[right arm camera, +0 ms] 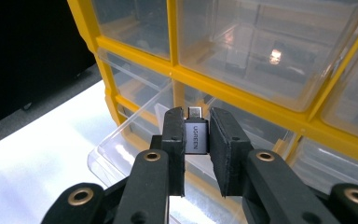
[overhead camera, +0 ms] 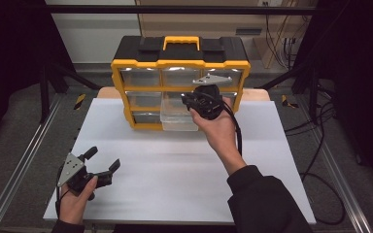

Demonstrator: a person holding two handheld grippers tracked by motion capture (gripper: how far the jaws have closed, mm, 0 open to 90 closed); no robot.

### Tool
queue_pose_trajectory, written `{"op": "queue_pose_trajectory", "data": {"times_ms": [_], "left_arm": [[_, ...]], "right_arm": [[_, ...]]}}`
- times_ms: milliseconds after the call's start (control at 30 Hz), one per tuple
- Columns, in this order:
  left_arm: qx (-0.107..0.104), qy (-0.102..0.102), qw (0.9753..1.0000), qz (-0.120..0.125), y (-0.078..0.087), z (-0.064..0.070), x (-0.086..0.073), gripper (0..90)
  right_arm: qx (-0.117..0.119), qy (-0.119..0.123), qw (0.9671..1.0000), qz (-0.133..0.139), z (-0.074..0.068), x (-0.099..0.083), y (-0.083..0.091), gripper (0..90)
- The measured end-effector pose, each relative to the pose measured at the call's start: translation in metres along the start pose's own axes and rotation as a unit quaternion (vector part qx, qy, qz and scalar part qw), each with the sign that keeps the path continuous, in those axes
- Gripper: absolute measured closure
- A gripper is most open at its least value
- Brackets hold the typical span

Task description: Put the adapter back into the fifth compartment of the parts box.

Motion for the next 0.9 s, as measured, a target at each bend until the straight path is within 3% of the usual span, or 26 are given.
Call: {"op": "queue_pose_trajectory", "data": {"times_ms": [233, 433, 700, 767, 800, 833, 867, 900], "left_arm": [[-0.002, -0.007, 1.0000, -0.004, -0.002, 0.001, -0.001, 2.8], [-0.004, -0.010, 0.9999, -0.004, -0.003, 0.002, -0.001, 2.8], [-0.007, -0.011, 0.9999, -0.006, -0.006, 0.003, -0.001, 2.8], [-0.007, -0.013, 0.9999, -0.007, -0.006, 0.003, -0.002, 2.8], [-0.008, -0.014, 0.9998, -0.008, -0.007, 0.003, -0.002, 2.8], [-0.008, -0.014, 0.9998, -0.008, -0.007, 0.003, -0.002, 2.8], [-0.008, -0.014, 0.9999, -0.007, -0.007, 0.003, -0.001, 2.8], [-0.009, -0.014, 0.9998, -0.007, -0.007, 0.003, -0.001, 2.8]], "right_arm": [[0.006, 0.003, 1.0000, -0.004, 0.000, -0.002, -0.002, 76.3], [0.002, 0.011, 0.9996, -0.024, -0.002, -0.005, -0.006, 76.3], [0.001, 0.001, 0.9989, -0.047, -0.002, -0.010, -0.009, 76.3], [0.002, -0.008, 0.9985, -0.055, -0.001, -0.013, -0.012, 76.3], [0.003, -0.033, 0.9978, -0.058, 0.002, -0.016, -0.016, 75.8], [0.003, -0.033, 0.9978, -0.058, 0.002, -0.016, -0.016, 75.8], [-0.003, -0.033, 0.9978, -0.057, 0.003, -0.016, -0.017, 73.4], [-0.010, -0.033, 0.9982, -0.050, 0.003, -0.015, -0.016, 65.3]]}}
Point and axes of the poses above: each handheld gripper's, and its own axes: y roughly backward along the jaws, x roughly out of its top, z roughly to its right, the point moved 1 cm from there along -y, roughly forward along the jaws, and after that the axes turned 10 degrees about z, right-handed, at the moved point
